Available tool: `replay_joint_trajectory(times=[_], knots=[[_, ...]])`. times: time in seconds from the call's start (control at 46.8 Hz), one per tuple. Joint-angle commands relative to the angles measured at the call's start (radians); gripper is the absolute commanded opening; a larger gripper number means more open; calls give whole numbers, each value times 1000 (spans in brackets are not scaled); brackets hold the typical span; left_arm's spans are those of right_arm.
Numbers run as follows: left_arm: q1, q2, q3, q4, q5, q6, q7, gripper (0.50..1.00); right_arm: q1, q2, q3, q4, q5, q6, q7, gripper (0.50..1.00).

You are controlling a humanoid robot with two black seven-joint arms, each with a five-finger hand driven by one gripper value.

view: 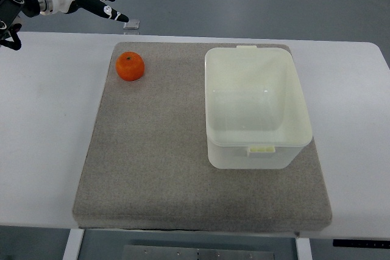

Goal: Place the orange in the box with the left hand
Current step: 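Lower the open left hand over the orange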

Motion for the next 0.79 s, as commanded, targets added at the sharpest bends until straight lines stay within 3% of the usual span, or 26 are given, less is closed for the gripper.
replay_joint_trajectory(times=[0.0, 0.128, 0.406, 0.492, 0.663, 0.769], knots=[[-12, 6, 19, -27, 88, 1, 0, 992, 0, 0, 0, 0, 1, 0, 0, 926], [-15, 25, 44, -63, 217, 1, -27, 992, 0, 0, 0, 1, 1, 0, 0, 926], [-85, 26, 192, -122, 443, 1, -253, 988, 0, 0, 0, 0, 1, 0, 0, 926], [-101, 26, 271, -161, 483, 22, -253, 988, 0, 0, 0, 0, 1, 0, 0, 926], [-105, 26, 396, -184, 536, 162, -253, 990, 0, 0, 0, 0, 1, 0, 0, 926], [-108, 25, 401, -185, 538, 174, -253, 990, 0, 0, 0, 0, 1, 0, 0, 926]])
